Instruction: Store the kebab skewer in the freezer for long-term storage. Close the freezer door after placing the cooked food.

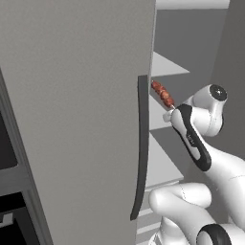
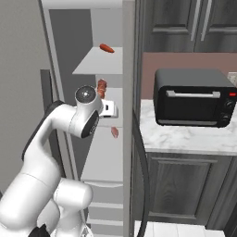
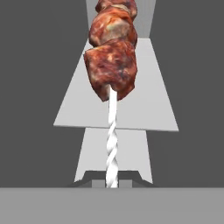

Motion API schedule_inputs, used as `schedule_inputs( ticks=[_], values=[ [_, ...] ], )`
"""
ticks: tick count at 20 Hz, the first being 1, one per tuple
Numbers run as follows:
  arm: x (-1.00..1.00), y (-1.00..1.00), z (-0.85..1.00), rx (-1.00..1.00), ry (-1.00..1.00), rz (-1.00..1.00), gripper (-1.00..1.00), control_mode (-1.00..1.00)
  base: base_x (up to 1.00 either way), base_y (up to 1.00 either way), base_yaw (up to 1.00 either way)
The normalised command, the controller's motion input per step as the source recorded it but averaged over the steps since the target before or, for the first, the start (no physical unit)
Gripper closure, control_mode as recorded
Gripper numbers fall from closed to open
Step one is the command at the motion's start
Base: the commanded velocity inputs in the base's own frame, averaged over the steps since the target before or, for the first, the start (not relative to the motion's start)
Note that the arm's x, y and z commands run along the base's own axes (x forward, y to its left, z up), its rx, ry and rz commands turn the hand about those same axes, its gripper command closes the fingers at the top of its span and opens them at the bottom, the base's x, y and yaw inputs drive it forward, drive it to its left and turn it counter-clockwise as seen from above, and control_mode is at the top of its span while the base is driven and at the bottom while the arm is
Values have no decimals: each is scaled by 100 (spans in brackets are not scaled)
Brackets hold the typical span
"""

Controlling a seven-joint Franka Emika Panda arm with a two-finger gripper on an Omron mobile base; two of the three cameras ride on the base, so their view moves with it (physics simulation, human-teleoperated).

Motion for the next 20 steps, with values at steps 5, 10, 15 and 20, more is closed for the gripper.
schedule_inputs(
  ticks=[5, 10, 15, 20],
  values=[
    [21, 0, -16, 0, 0, 0, 100, -100, 0, 0, 0],
    [21, 1, -22, 0, 0, 0, 100, -100, 0, 0, 0],
    [21, 3, -17, 0, 0, 0, 100, -100, 0, 0, 0],
    [22, 0, -19, 0, 0, 0, 100, -100, 0, 0, 0]
  ],
)
